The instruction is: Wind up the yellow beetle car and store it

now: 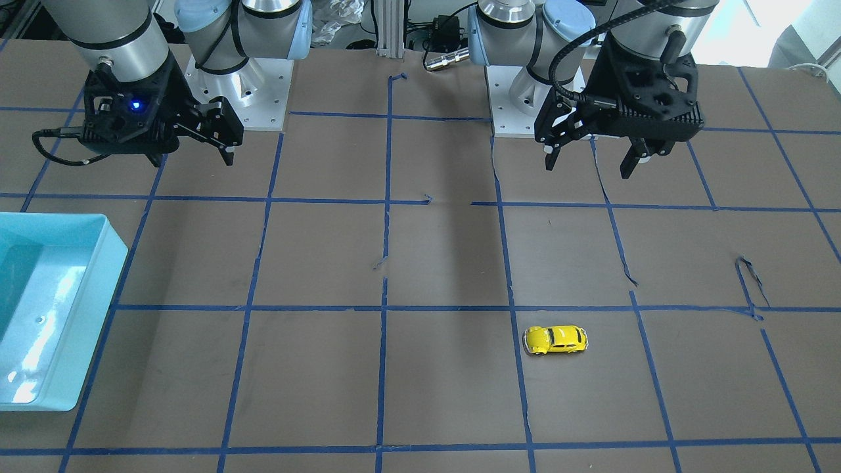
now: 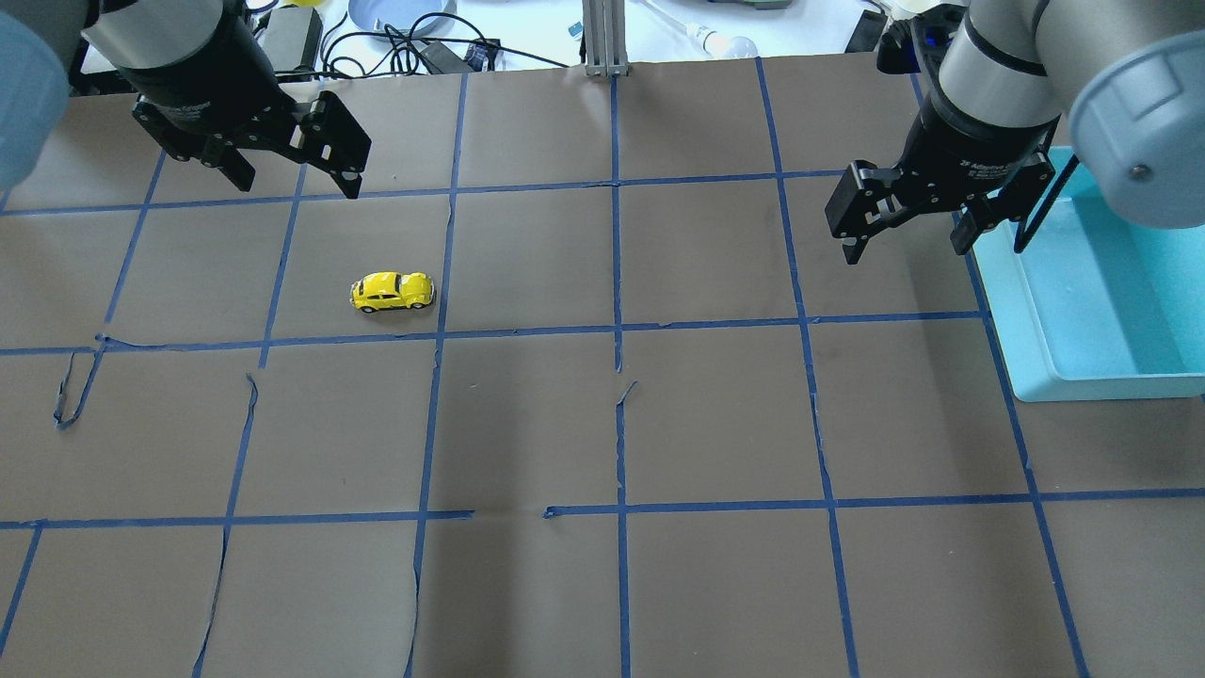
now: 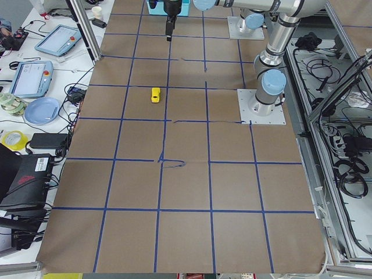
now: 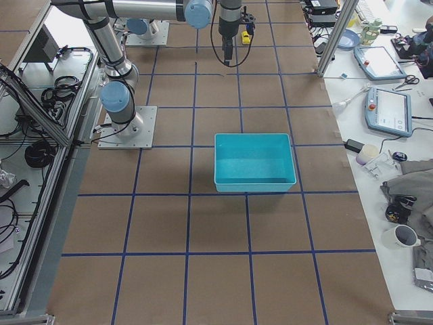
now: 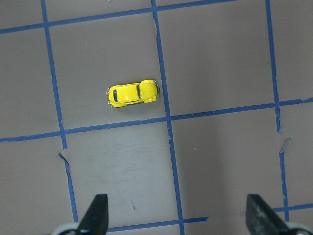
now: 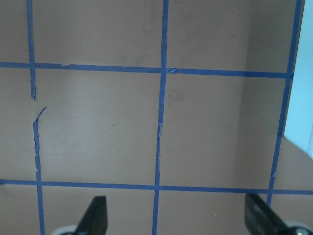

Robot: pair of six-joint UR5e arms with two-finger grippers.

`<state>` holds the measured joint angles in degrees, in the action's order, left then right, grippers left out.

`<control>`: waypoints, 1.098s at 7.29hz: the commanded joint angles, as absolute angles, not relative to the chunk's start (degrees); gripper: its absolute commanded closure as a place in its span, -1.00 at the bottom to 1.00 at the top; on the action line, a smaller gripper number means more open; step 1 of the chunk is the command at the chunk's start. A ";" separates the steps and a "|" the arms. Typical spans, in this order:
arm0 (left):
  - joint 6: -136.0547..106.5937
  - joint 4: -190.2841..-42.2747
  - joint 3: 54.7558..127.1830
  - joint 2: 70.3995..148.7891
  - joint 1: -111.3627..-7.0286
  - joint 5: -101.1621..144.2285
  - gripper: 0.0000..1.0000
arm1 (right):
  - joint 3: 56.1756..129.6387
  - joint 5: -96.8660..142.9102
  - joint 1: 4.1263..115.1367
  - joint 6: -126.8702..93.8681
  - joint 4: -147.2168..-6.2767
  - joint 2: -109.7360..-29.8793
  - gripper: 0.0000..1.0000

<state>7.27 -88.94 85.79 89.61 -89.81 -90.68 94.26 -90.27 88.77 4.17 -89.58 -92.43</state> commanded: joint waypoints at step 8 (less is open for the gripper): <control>7.38 -88.77 85.69 89.38 -89.47 -90.35 -1.00 | 93.87 -90.44 88.77 4.31 -89.65 -92.72 -1.00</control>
